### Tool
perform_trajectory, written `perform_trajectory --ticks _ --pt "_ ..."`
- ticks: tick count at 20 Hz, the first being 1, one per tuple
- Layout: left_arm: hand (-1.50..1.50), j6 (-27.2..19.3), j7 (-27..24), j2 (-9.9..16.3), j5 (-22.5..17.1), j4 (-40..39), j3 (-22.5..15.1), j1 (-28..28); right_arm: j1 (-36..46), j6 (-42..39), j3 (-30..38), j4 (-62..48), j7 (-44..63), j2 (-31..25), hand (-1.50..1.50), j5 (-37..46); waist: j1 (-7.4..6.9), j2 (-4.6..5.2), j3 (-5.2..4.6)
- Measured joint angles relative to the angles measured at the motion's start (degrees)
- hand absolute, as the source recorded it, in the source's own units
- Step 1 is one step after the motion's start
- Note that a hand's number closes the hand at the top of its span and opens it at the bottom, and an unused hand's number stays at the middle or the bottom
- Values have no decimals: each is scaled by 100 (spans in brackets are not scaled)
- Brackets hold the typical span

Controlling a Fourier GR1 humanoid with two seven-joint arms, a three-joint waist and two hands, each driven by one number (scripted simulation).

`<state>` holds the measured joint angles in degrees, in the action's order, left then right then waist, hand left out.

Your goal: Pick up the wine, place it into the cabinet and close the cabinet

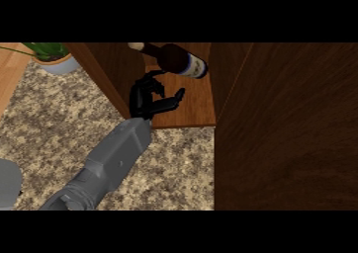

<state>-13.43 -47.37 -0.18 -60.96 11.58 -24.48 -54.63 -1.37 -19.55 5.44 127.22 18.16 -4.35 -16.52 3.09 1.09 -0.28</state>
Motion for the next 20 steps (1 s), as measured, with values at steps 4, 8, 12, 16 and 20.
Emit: perform_trajectory --ticks 4,8,12,16,20 --pt "-150 120 -98 6 103 34 -31 7 -37 -1 61 28 6 -25 -150 -30 -23 22 -29" --pt "-150 279 -199 6 208 204 -91 71 -8 41 46 32 17 -7 -150 25 -77 31 -47" --pt "-150 101 -298 8 278 581 -194 240 -207 15 -21 140 -42 40 -150 131 -156 -9 -43" --pt "-150 -113 -206 13 366 1000 -292 429 -173 70 -40 183 50 30 -150 191 -246 -44 -32" --pt "-150 -302 -19 83 547 1748 -501 832 -295 74 -49 296 93 44 -150 171 -354 -107 -8"
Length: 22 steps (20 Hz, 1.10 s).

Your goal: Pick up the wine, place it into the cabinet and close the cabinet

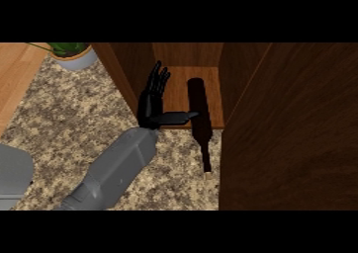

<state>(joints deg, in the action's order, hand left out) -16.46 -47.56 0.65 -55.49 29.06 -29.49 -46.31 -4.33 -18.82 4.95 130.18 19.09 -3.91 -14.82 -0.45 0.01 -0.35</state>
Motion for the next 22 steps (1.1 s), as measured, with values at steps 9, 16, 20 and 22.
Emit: perform_trajectory --ticks 9,16,20,22 --pt "-150 -708 854 863 548 3045 -858 1450 144 100 -47 -54 62 34 -150 92 -146 -69 35" --pt "-150 -1482 1572 1782 951 5683 -1207 2641 38 74 -83 163 148 24 -150 1 -69 -47 39" --pt "-150 -1927 1973 2062 1237 6838 -1300 3128 99 0 -101 106 101 -24 150 36 -29 -31 38" --pt "-150 -1966 2103 2192 1343 7221 -1244 3348 163 -2 -183 170 220 -68 150 93 -12 -25 38"
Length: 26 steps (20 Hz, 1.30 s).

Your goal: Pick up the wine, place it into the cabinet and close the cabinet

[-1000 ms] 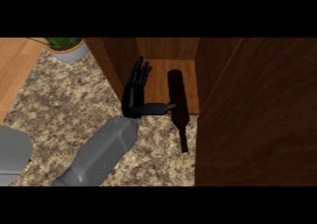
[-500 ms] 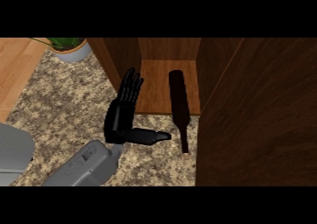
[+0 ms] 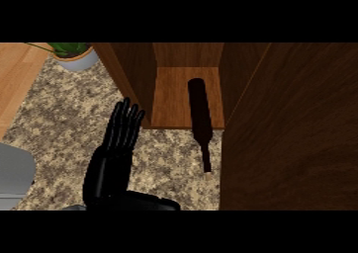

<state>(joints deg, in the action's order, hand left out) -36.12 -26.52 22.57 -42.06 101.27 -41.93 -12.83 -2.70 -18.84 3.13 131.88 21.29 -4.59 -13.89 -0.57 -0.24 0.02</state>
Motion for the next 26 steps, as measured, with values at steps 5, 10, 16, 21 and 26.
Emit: perform_trajectory --ticks 5,10,16,21,26 --pt "-150 -253 96 386 221 859 26 598 -132 -625 -109 59 0 -438 150 -68 -15 0 1" --pt "-150 -249 -85 887 312 1494 278 1424 -403 -1161 -444 328 212 -747 150 -358 -17 -1 -2" --pt "-150 53 -466 1435 207 2187 765 2576 -670 -1180 -1290 412 669 -648 150 -460 -47 -3 -7" --pt "-150 626 -738 1905 -207 2635 1540 3540 -733 -928 -2137 451 930 -347 150 -433 -64 -2 -8" --pt "-150 1339 -940 2206 -634 2656 2325 4237 -287 -368 -2989 489 1428 83 150 -79 -88 -20 -17"
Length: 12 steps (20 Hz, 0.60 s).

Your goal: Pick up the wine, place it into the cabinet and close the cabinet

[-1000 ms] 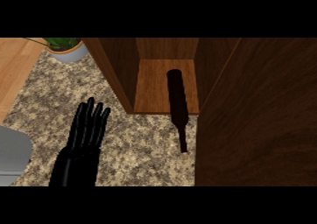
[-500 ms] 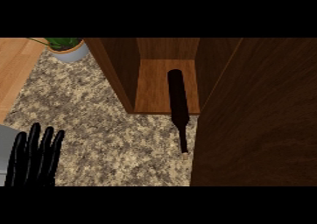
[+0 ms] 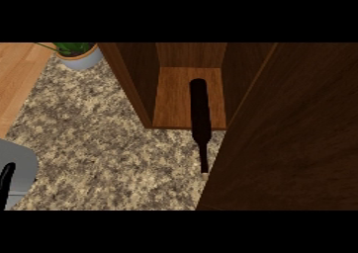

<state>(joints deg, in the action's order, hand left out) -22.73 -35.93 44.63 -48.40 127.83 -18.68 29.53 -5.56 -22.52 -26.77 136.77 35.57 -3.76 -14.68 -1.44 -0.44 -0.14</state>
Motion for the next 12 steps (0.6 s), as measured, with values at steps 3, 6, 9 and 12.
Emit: perform_trajectory --ticks 3,6,9,12 --pt "-150 394 -202 31 -103 -92 325 344 353 332 -464 83 221 193 150 566 5 -8 -2" --pt "-150 759 -291 132 -205 -100 639 676 954 797 -838 -4 399 263 150 1118 -22 -9 -1" --pt "-150 1166 -309 243 -403 -89 1024 968 1571 1330 -1306 -278 425 319 150 1644 -42 -8 -1" --pt "-150 1426 -294 294 -483 26 1308 1260 2312 1973 -1518 -758 479 346 150 1870 -70 1 1"
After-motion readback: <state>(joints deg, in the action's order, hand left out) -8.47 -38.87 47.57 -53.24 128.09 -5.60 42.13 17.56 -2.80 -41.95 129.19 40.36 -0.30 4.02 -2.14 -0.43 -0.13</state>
